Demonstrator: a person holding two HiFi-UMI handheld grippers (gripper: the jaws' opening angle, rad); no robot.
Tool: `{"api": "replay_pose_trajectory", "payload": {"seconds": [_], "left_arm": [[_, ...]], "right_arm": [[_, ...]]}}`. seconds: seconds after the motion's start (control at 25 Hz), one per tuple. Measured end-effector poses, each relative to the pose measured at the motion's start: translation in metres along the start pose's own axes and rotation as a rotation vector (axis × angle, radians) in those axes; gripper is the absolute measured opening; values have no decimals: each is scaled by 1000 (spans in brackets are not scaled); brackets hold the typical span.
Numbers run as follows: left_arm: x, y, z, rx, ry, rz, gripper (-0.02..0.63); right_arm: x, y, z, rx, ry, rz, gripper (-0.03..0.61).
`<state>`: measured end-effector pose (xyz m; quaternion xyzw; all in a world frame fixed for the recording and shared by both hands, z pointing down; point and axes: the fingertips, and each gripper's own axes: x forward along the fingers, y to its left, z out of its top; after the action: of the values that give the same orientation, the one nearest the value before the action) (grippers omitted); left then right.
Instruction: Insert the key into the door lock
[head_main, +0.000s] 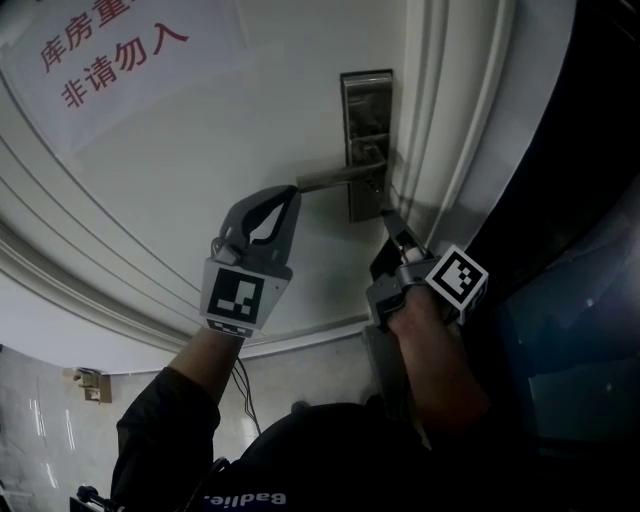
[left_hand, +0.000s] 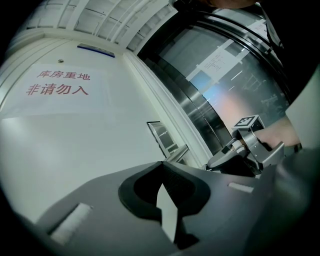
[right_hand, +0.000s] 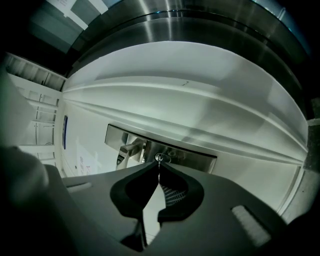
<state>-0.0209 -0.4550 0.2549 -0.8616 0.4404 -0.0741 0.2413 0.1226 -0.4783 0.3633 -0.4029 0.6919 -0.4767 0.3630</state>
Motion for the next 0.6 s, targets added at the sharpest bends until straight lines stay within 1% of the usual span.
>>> {"api": "replay_pose_trajectory", "payload": {"seconds": [0.12,0.6], "left_arm": [[0,0,1,-9,1,-2,20],[-1,-1,0,4,3,-1,20]], "right_arm": [[1,1,0,9,-3,-2,11],[7,4,0,39,-13,0,11]]}}
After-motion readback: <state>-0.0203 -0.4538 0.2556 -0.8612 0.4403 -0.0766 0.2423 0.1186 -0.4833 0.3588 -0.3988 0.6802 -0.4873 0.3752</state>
